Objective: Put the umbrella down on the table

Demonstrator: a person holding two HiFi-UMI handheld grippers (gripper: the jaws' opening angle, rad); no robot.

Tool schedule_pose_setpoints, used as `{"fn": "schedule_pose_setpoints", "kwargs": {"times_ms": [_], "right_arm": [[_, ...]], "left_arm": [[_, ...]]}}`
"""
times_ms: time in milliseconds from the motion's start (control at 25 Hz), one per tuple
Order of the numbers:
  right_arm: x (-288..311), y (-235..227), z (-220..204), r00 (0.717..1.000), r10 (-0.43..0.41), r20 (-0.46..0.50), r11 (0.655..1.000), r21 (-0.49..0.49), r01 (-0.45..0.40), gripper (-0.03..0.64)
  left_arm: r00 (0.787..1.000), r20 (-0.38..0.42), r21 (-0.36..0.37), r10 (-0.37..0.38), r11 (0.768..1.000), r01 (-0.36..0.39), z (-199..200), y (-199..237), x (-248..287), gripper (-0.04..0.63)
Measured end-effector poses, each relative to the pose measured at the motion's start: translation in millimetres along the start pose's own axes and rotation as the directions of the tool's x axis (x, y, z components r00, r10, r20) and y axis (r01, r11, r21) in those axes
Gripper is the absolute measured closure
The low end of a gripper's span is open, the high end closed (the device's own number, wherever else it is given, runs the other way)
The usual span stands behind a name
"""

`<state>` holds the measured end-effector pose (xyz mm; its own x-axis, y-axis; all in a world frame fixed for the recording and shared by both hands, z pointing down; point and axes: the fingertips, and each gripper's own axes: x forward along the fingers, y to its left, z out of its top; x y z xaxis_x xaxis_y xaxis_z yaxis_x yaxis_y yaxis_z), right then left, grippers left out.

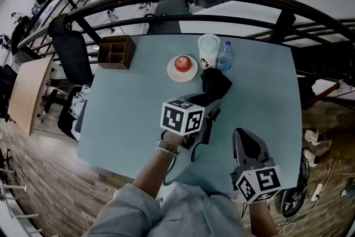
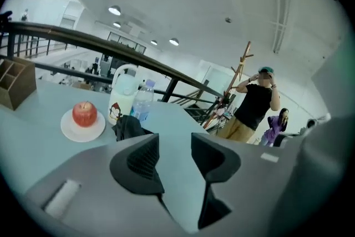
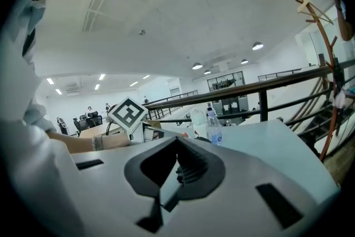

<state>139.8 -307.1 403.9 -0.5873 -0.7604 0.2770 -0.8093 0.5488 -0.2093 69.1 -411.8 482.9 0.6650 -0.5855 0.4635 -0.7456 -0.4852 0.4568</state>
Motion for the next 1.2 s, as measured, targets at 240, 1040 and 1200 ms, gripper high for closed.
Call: {"fn": "schedule_pose_setpoints", "kwargs": {"times_ms": [240,1040,1200], "right_arm": [[-30,13,-1,1.0,0.006,0.023,1.0,-0.02,-0.006,0.617],[-132,46,-16,0.993,0.084,0.085,0.995,-0.054,-0.08,0.617],[-148,47,-21,0.993,0.081,0.091,0.996,-0.045,-0.077,0.617]], "left_arm": [[0.985,0.167,0.033,0.044,0.998,-0.051,5,-33,-46,0.554],[0.949,0.303,0.111,0.082,0.987,-0.121,-59,-159,-141,0.591],[0.948,0.305,0.114,0.093,0.984,-0.133,-72,-174,-150,0.591]]}}
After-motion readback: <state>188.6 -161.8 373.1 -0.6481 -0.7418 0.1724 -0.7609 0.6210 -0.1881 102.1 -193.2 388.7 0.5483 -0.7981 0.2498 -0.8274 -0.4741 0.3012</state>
